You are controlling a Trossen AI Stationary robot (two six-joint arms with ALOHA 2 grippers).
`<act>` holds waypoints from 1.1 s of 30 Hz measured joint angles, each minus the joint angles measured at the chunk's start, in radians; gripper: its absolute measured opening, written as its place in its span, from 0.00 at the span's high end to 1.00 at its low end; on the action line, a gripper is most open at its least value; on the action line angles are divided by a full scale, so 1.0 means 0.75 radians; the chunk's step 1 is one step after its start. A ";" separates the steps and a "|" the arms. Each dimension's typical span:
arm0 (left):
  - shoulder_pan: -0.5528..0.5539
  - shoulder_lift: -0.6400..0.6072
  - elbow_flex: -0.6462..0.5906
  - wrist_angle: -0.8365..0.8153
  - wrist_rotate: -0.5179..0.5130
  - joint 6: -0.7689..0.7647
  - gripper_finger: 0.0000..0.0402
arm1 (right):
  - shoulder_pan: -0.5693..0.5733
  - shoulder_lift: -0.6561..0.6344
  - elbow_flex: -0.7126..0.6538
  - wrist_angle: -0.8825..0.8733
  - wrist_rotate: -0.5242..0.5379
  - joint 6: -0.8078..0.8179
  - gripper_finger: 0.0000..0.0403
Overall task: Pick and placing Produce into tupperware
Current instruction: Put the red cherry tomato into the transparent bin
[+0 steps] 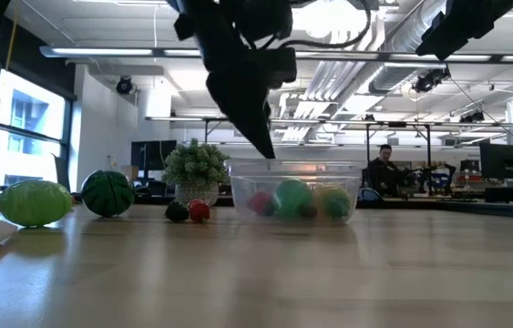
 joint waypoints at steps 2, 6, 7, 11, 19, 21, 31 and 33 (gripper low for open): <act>0.000 0.000 0.062 -0.077 0.000 -0.007 0.23 | 0.000 0.000 0.000 0.000 0.000 0.000 1.00; 0.000 -0.004 0.209 -0.314 -0.026 -0.068 0.25 | 0.000 0.000 0.000 0.000 0.000 0.000 1.00; 0.000 -0.011 0.248 -0.385 -0.028 -0.099 0.26 | 0.000 0.000 0.000 0.000 0.000 0.000 1.00; 0.000 -0.033 0.361 -0.629 -0.031 -0.231 0.29 | 0.000 0.000 0.000 0.000 0.000 0.000 1.00; 0.000 -0.231 0.185 -0.635 -0.069 -0.340 0.33 | 0.000 0.000 0.000 -0.001 0.000 0.000 1.00; 0.000 -0.309 0.059 -0.536 -0.086 -0.334 0.32 | 0.000 0.000 0.000 0.000 0.000 0.000 1.00; 0.078 -0.595 -0.704 0.209 -0.030 -0.135 0.34 | 0.000 0.000 0.000 -0.003 0.000 0.000 1.00; 0.109 -0.598 -0.777 0.274 -0.009 -0.120 0.34 | 0.000 0.000 0.000 -0.004 0.000 0.000 1.00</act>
